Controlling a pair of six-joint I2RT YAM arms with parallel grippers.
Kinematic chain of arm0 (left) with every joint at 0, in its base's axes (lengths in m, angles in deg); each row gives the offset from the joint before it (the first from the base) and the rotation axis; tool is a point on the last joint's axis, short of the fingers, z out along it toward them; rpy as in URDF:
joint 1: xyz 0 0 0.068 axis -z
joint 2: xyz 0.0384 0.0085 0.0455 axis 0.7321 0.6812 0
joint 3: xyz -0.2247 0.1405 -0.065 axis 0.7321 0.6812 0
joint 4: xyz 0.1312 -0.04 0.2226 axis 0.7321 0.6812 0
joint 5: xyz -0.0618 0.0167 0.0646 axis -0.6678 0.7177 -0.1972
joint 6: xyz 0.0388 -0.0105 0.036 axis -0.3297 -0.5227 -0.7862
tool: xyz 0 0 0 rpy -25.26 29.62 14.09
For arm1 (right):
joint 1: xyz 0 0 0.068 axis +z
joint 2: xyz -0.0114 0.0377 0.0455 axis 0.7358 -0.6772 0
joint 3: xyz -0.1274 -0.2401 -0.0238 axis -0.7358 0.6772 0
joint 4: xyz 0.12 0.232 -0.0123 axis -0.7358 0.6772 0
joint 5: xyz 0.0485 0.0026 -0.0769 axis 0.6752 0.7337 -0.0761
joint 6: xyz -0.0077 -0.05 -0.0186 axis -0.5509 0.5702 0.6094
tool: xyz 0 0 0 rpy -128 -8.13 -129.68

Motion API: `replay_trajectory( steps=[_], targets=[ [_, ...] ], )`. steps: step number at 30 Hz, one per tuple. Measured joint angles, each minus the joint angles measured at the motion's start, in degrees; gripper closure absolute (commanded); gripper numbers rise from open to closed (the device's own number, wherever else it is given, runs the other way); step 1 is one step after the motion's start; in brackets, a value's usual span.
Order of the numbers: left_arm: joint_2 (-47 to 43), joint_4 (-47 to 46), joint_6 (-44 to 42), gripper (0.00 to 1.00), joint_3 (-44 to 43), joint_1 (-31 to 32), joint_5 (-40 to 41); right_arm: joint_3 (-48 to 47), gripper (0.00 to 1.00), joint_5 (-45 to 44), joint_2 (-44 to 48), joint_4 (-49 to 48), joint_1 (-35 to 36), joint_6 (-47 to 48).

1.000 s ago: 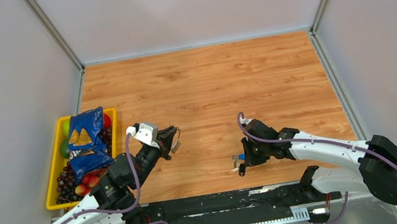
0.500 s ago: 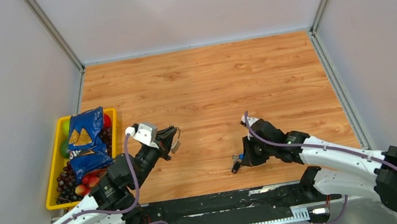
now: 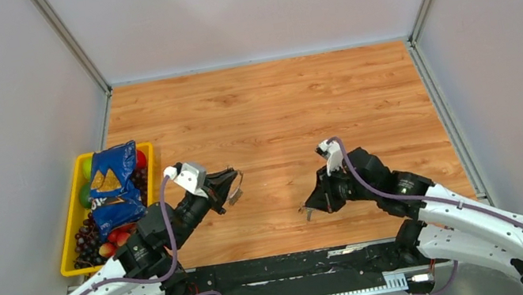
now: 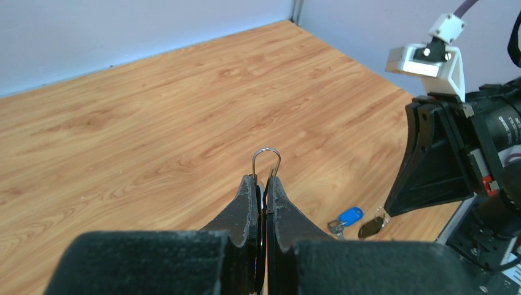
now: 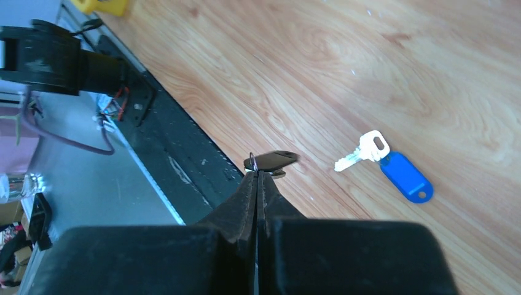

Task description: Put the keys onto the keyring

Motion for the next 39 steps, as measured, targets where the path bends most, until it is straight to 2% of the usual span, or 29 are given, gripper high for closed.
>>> replay_trajectory(
  steps=[11,31,39],
  targets=[
    [0.44,-0.04,0.24,1.00,-1.16,0.02,-6.38,-11.26,1.00,4.66,-1.09,-3.82,0.92,-0.42],
    [-2.97,-11.96,-3.21,1.00,3.96,0.00,-12.37,-13.18,1.00,12.15,-6.91,-25.53,2.10,-17.84],
    [-3.93,-17.81,-5.46,1.00,6.93,0.00,-13.86,-13.92,1.00,12.33,-9.53,-30.23,3.91,-22.82]
  ],
)
